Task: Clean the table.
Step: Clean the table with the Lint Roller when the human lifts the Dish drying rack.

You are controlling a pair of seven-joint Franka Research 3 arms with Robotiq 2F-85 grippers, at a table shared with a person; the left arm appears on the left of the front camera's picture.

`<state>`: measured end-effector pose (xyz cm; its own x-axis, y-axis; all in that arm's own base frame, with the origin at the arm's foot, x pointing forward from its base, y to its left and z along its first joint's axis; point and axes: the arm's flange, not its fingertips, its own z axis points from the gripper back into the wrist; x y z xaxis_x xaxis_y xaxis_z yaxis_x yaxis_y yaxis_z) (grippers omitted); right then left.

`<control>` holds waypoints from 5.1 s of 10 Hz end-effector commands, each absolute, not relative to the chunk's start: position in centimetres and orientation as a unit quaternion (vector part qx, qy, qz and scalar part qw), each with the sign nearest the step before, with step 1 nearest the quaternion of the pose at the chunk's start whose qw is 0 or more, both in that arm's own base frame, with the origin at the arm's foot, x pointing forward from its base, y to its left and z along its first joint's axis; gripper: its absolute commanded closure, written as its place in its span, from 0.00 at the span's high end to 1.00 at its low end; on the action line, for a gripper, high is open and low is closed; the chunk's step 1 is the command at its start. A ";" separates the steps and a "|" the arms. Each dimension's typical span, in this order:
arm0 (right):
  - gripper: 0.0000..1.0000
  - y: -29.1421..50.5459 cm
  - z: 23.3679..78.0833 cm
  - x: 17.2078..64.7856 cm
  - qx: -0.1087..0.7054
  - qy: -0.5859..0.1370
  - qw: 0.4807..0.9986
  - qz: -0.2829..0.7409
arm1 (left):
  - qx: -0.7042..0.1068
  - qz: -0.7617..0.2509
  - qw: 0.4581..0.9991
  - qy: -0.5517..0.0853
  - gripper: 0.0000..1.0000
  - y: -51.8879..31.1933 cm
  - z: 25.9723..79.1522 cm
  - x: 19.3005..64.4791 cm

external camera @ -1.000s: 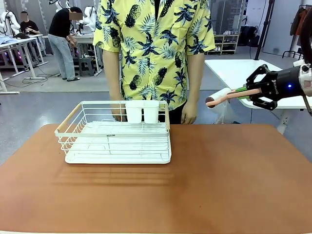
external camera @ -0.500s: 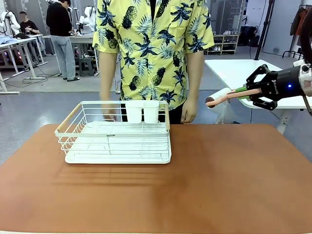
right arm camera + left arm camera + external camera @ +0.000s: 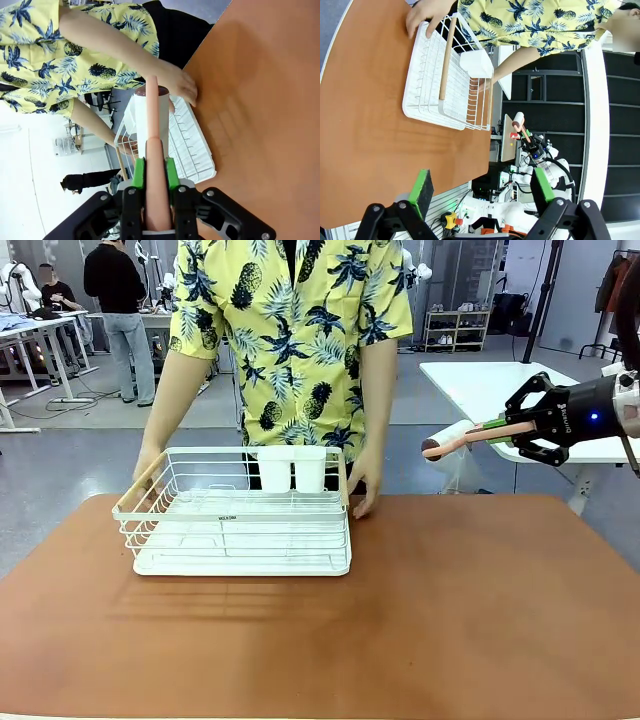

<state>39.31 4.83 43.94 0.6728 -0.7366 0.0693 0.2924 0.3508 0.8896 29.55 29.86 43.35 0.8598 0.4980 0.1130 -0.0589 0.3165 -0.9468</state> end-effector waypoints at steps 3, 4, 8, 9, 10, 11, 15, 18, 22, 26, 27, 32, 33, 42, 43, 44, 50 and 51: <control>0.01 4.9 43.9 39.3 0.466 -0.238 0.787 -0.327 | -0.561 0.176 0.783 -0.201 1.00 29.8 43.3 29.3; 0.01 4.9 43.9 39.3 0.466 -0.238 0.787 -0.327 | -0.561 0.176 0.783 -0.201 1.00 29.8 43.3 29.3; 0.01 4.9 43.9 39.3 0.466 -0.238 0.787 -0.327 | -0.561 0.176 0.783 -0.201 1.00 29.8 43.3 29.3; 0.01 4.9 43.9 39.3 0.466 -0.238 0.787 -0.327 | -0.561 0.176 0.783 -0.201 1.00 29.8 43.3 29.3; 0.01 4.9 43.9 39.3 0.466 -0.238 0.787 -0.327 | -0.561 0.176 0.783 -0.201 1.00 29.8 43.3 29.3; 0.01 4.9 43.9 39.3 0.466 -0.238 0.787 -0.327 | -0.561 0.176 0.783 -0.201 1.00 29.8 43.3 29.3; 0.01 4.9 43.9 39.3 0.466 -0.238 0.787 -0.327 | -0.561 0.176 0.783 -0.201 1.00 29.8 43.3 29.3; 0.01 4.9 43.9 39.3 0.466 -0.238 0.787 -0.327 | -0.561 0.176 0.783 -0.201 1.00 29.8 43.3 29.3; 0.21 4.8 43.9 39.3 0.467 -0.238 0.787 -0.327 | -0.561 0.176 0.783 -0.201 1.00 29.8 43.3 29.3; 0.21 5.4 49.9 45.0 0.405 -0.148 0.889 -0.153 | -0.561 0.176 0.783 -0.201 1.00 29.8 43.3 29.3; 0.21 6.5 51.0 47.8 0.372 -0.117 0.916 -0.093 | -0.561 0.176 0.783 -0.201 1.00 29.8 43.3 29.3; 0.21 11.3 44.3 55.6 0.318 -0.015 0.947 -0.032 | -0.561 0.176 0.783 -0.201 1.00 29.8 43.3 29.3; 0.21 12.0 42.7 55.6 0.311 -0.003 0.950 -0.027 | -0.561 0.176 0.783 -0.201 1.00 29.8 43.3 29.3; 0.21 13.6 39.6 56.0 0.306 -0.021 0.952 0.003 | -0.561 0.176 0.783 -0.201 1.00 29.8 43.3 29.3; 0.21 14.3 38.5 56.5 0.301 -0.013 0.954 0.001 | -0.561 0.176 0.783 -0.201 1.00 29.8 43.3 29.3; 0.21 15.1 37.7 56.8 0.311 -0.019 0.950 -0.002 | -0.561 0.176 0.783 -0.201 1.00 29.8 43.3 29.3; 0.21 17.7 33.3 58.5 0.324 0.006 0.946 -0.006 | -0.561 0.176 0.783 -0.201 1.00 29.8 43.3 29.3; 0.21 17.7 32.8 58.5 0.320 -0.004 0.947 -0.009 | -0.561 0.176 0.783 -0.201 1.00 29.8 43.3 29.3</control>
<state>58.14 17.14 33.08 0.9995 -0.0033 -0.0304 0.0208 0.8017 0.5973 29.57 29.83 43.30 0.8601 0.4978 0.1115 -0.0603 0.3163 -0.9467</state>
